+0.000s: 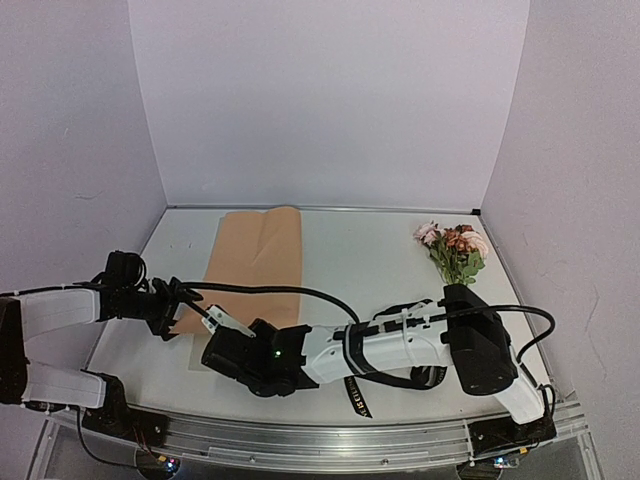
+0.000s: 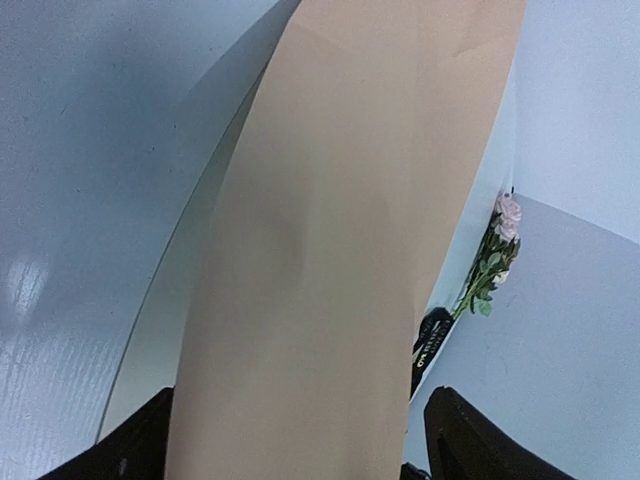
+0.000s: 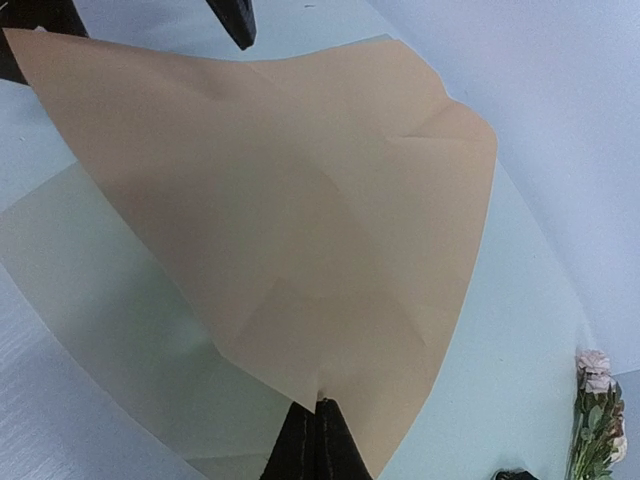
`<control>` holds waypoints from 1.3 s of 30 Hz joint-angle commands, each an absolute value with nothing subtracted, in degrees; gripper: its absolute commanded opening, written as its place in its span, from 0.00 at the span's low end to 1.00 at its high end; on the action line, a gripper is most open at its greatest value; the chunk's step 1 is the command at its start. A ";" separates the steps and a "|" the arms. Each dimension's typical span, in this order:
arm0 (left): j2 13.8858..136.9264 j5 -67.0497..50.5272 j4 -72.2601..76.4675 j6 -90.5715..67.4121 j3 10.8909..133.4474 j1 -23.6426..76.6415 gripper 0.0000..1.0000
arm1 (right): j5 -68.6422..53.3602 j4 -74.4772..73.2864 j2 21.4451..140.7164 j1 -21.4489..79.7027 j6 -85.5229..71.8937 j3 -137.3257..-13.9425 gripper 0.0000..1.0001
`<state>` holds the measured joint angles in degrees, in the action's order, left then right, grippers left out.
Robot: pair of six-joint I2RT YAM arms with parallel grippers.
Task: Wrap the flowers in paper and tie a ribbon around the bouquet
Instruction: Pass from the right arm to the left, then unfold the folded wrapping paper at the center of the board.
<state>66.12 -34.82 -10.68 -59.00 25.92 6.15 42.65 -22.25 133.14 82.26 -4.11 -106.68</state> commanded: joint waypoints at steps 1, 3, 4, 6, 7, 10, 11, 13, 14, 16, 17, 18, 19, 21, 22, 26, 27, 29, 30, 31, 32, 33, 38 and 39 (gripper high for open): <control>65.65 -33.90 -8.58 -57.96 30.10 5.89 0.70 | 42.30 -21.22 129.27 82.27 -5.07 -105.87 0.00; 66.33 -33.06 -9.80 -56.19 31.43 5.89 0.53 | 42.13 -21.10 129.10 82.27 -4.97 -105.75 0.00; 66.67 -32.73 -10.38 -55.51 32.04 5.88 0.46 | 41.97 -21.09 129.03 82.28 -4.88 -105.76 0.00; 67.25 -32.50 -11.50 -54.24 33.17 5.86 0.26 | 41.59 -21.00 128.94 82.18 -4.83 -105.77 0.00; 67.41 -32.25 -12.58 -53.53 33.91 5.84 0.19 | 41.35 -20.93 128.93 82.13 -4.84 -105.78 0.00; 67.15 -30.57 -15.36 -50.61 36.65 5.88 0.01 | 39.42 -20.92 128.26 81.87 -5.58 -105.52 0.17; 66.85 -29.92 -16.14 -49.40 37.69 5.88 0.00 | 38.64 -20.92 127.65 81.70 -6.23 -105.27 0.30; 66.15 -28.10 -18.13 -46.65 40.28 5.84 0.00 | 36.71 -20.92 125.53 81.15 -7.99 -104.29 0.57; 65.87 -27.39 -19.00 -44.45 41.63 5.93 0.00 | 35.38 -20.92 123.60 80.64 -8.98 -103.59 0.67; 65.64 -27.30 -20.22 -40.64 44.75 5.98 0.00 | 32.49 -20.92 120.03 79.21 -11.02 -101.99 0.81; 65.86 -27.70 -20.77 -38.84 46.69 6.00 0.00 | 30.92 -20.92 118.30 78.58 -12.27 -101.25 0.85; 66.23 -28.37 -21.39 -36.83 48.74 6.23 0.00 | 29.43 -21.02 116.50 77.87 -13.68 -100.45 0.90; 66.64 -28.90 -22.25 -34.64 50.59 6.64 0.00 | 28.04 -21.15 114.63 77.05 -15.07 -99.66 0.93; 67.83 -28.94 -24.28 -30.50 54.76 8.35 0.00 | 25.24 -21.64 110.96 74.87 -19.80 -97.86 0.98; 68.27 -28.69 -24.96 -28.48 56.25 9.89 0.00 | 24.33 -22.66 109.29 73.22 -22.20 -97.16 0.98; 71.91 -26.85 -27.78 -23.32 62.18 18.08 0.00 | 20.01 -24.63 104.06 66.98 -33.21 -92.50 0.98; 72.78 -26.46 -27.98 -22.61 63.13 20.87 0.00 | 18.99 -24.66 102.57 65.21 -35.68 -91.09 0.98; 74.67 -26.67 -27.29 -22.40 64.37 24.20 0.00 | 17.28 -24.69 100.73 62.98 -39.23 -88.16 0.98; 75.54 -26.78 -26.94 -22.33 64.94 26.02 0.00 | 16.79 -24.70 99.85 61.88 -40.55 -86.89 0.98; 76.78 -26.87 -26.67 -22.12 65.38 27.75 0.00 | 16.55 -24.70 99.15 60.98 -41.81 -85.72 0.98; 77.84 -26.81 -26.45 -21.71 65.80 30.12 0.00 | 16.25 -24.70 98.34 60.15 -43.20 -84.50 0.98; 79.06 -26.69 -26.24 -21.37 66.28 31.96 0.00 | 15.98 -24.70 97.87 59.47 -44.14 -83.45 0.98; 86.47 -26.29 -24.15 -21.17 68.27 40.28 0.00 | 15.47 -24.69 96.39 57.88 -47.34 -80.29 0.98; 88.00 -25.94 -23.74 -21.15 68.74 41.79 0.00 | 15.57 -24.69 96.01 57.65 -47.98 -79.53 0.98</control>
